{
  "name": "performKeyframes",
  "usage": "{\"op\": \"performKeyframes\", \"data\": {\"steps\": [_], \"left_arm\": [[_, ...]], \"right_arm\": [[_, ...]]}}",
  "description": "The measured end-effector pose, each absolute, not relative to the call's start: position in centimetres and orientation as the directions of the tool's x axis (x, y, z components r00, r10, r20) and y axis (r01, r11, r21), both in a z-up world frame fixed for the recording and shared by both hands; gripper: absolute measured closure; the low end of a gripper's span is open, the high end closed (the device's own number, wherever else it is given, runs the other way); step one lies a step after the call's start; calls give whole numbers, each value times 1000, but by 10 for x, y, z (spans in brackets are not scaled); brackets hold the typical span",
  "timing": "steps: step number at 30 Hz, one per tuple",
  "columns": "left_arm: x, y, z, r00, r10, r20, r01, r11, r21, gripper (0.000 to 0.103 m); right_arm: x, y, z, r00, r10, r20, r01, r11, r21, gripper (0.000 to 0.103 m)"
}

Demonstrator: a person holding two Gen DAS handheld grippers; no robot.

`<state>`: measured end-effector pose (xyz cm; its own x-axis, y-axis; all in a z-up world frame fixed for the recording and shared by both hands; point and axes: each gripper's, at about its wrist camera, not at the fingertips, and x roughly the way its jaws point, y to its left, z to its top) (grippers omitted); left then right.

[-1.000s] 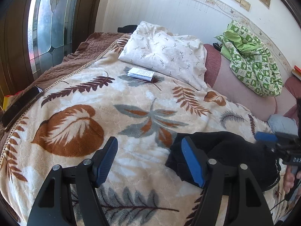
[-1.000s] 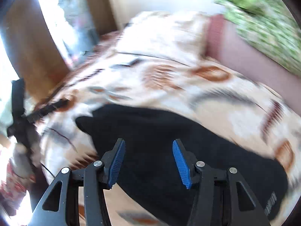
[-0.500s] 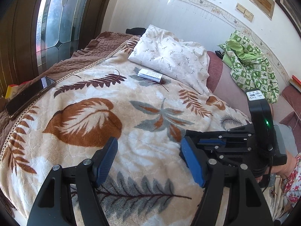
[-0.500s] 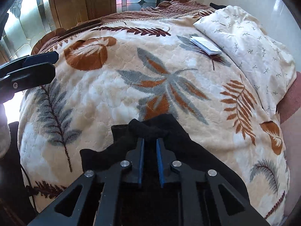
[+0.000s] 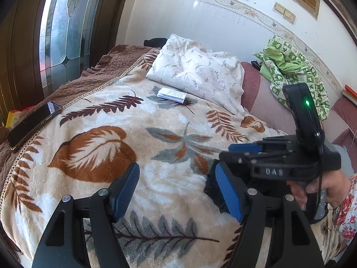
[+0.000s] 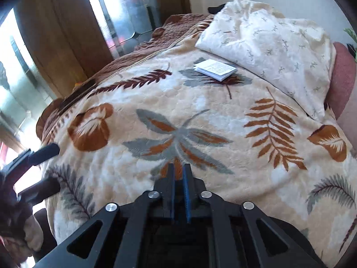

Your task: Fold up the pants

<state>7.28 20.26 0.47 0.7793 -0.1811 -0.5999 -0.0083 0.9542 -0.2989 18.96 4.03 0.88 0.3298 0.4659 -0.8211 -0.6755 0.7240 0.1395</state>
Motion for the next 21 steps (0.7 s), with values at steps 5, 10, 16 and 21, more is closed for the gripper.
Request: {"op": "performKeyframes", "data": {"steps": [5,10,16,21], "left_arm": [[72,213,-1,789,-189,-585,-28,940,-340,33],[72,220,-8,797,-202,-569,-27,930,-367,33],[75,229,-20,788,-199,-583,-53,921,-387,33],[74,238,-25,791,-213,-573,-64,903,-424,33]], "right_arm": [[164,51,1,340,416,-843,-770,637,4,33],[157,60,-23,320,337,-885,-833,545,-93,69],[146,71,-32,357,275,-892,-859,472,-199,91],[154,69,-25,401,269,-875,-820,531,-213,94]]}}
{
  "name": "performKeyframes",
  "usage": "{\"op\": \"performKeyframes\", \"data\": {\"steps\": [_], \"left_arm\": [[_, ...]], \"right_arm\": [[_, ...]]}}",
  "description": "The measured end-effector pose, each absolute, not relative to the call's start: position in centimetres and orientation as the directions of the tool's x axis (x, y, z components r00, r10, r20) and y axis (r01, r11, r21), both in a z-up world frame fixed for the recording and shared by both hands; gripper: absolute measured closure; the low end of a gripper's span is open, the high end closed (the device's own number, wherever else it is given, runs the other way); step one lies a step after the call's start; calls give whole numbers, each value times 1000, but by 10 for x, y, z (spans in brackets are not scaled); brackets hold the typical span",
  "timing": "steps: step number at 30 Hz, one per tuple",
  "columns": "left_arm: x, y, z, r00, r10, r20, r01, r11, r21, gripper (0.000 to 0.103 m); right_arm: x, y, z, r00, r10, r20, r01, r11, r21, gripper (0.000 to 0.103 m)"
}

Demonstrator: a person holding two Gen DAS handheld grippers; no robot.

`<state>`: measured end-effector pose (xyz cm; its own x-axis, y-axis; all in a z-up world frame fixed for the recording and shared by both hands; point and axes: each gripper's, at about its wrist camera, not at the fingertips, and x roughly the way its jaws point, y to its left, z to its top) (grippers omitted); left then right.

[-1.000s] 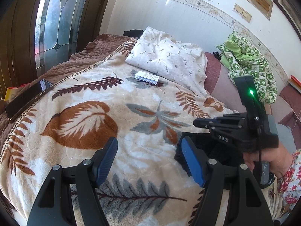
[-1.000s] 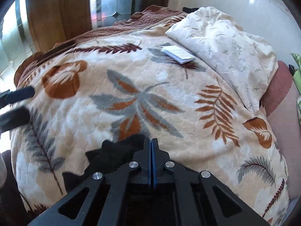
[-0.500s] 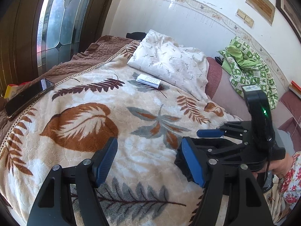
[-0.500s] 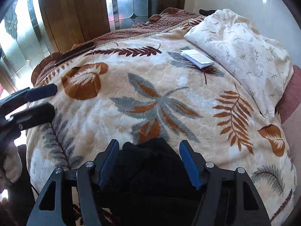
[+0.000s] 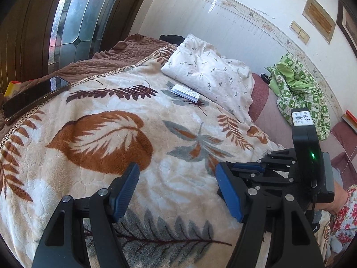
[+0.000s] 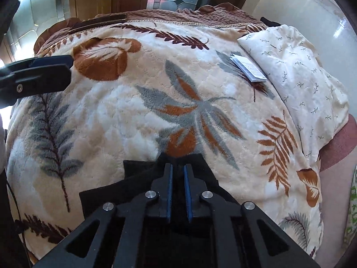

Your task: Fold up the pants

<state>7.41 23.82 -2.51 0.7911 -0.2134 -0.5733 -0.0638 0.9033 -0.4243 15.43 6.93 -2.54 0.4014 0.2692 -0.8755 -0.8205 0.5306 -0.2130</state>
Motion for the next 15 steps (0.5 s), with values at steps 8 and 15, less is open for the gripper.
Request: {"op": "performKeyframes", "data": {"steps": [8,15], "left_arm": [[75,240,-29,790,-218,-573,-64,900,-431,33],[76,234,-33,779,-205,-592,-64,914,-400,33]], "right_arm": [[196,77,-26,415,254,-874,-697,706,-125,88],[196,32,12,436,392,-810,-587,806,75,53]]}}
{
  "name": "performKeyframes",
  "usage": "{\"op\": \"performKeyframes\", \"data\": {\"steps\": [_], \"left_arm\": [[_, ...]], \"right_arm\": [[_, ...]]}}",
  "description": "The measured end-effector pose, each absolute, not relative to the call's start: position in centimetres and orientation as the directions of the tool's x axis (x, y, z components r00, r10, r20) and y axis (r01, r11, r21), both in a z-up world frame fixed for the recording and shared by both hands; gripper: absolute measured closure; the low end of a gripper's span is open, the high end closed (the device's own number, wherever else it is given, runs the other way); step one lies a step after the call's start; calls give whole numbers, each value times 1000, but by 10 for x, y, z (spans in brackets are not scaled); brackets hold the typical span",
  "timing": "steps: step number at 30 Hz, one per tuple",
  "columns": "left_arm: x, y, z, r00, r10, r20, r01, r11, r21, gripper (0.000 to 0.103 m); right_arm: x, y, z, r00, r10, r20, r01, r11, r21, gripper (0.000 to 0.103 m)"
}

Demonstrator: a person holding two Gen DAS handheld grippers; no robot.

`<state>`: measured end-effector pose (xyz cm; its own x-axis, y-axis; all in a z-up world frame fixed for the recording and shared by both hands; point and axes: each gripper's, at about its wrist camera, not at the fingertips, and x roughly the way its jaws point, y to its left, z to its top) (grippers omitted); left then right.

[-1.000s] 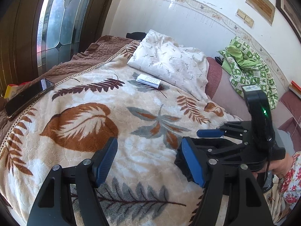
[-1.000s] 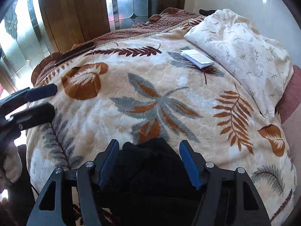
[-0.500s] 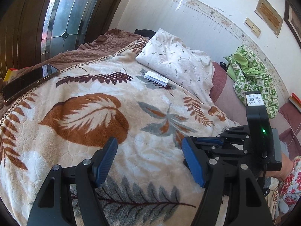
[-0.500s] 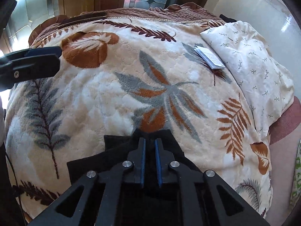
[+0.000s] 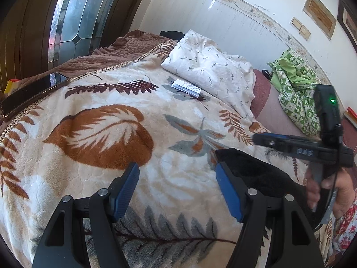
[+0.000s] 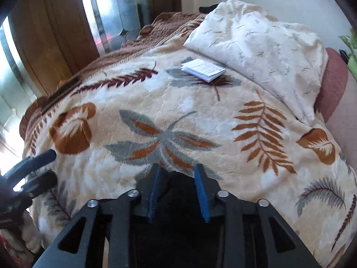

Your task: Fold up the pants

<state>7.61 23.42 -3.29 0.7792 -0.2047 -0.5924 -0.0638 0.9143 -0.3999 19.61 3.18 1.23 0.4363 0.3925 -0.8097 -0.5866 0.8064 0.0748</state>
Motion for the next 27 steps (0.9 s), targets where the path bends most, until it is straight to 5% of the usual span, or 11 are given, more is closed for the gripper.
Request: {"op": "performKeyframes", "data": {"steps": [6,15,27], "left_arm": [[71,233,-35,773,-182,-608,-86,920,-384,33],[66,191,-9,767,-216,-605,5,944,-331,33],[49,107,22,737,-286,-613,180,956,-230,32]], "right_arm": [[152,-113,58,574,330,-749,-374,920,119,48],[38,-356,28,570,-123,-812,122,990,-64,48],[19,-394,-27,596,85,-799,270,915,299,48]]}}
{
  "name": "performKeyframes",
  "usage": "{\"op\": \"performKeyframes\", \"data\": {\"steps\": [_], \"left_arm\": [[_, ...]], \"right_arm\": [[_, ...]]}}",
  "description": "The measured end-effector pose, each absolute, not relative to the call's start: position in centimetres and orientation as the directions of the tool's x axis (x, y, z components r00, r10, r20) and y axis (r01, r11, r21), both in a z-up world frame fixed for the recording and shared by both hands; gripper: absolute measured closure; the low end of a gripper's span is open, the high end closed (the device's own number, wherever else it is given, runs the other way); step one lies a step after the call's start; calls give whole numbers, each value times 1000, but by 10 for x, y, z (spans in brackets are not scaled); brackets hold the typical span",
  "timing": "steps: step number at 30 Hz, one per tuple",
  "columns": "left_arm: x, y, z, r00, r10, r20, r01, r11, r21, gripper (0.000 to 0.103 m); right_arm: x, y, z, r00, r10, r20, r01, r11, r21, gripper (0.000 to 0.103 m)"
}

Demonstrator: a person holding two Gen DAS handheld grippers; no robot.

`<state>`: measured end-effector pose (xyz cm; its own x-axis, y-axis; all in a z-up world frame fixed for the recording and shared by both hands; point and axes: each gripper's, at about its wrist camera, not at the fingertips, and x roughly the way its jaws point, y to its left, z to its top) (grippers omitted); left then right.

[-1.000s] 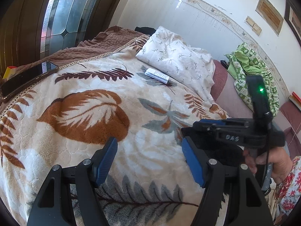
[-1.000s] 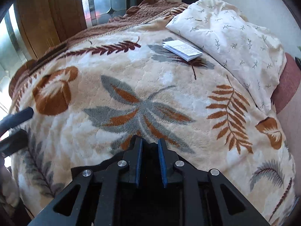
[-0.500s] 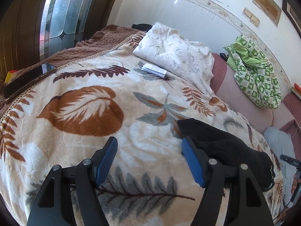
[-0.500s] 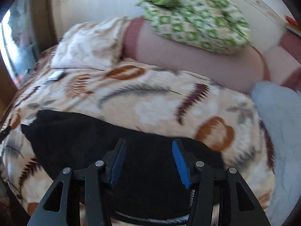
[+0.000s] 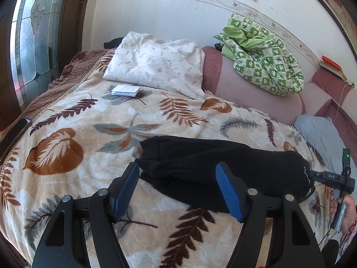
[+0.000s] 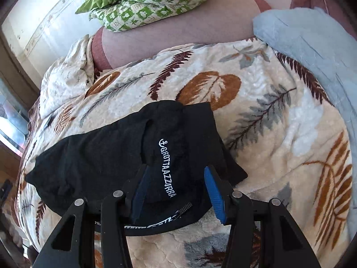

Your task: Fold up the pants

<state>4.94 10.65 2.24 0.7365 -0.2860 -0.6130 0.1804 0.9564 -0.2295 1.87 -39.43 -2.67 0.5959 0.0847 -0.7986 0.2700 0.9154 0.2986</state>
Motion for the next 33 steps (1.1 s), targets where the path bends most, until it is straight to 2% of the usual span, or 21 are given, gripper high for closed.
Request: {"op": "performKeyframes", "data": {"steps": [11,18,20,23,27,28,30,32,33], "left_arm": [[35,81,25,712,-325,-623,226,945,-235,32],[33,77,21,702,-344,-624,237,938,-251,32],[32,76,20,699,-346,-626,238,938,-253,32],[32,77,20,701,-345,-624,238,938,-252,32],[32,82,18,700,-343,-627,227,939,-260,32],[33,83,17,699,-342,-628,222,939,-263,32],[33,86,16,698,-341,-630,214,939,-271,32],[32,88,16,699,-340,-629,210,939,-274,32],[31,89,17,701,-337,-629,209,940,-271,32]], "right_arm": [[4,-440,-35,676,214,-705,364,735,572,48],[-11,-433,-49,702,461,-543,279,523,805,48],[-7,-423,-54,676,473,-565,299,525,797,48],[1,-410,-57,614,378,-693,388,620,682,48],[7,-409,-58,627,302,-718,435,628,645,48],[10,-410,-59,631,291,-720,439,631,640,51],[15,-411,-63,633,275,-724,454,626,635,72],[19,-411,-70,629,296,-719,461,603,651,84],[18,-412,-70,634,292,-716,463,597,655,87]]}}
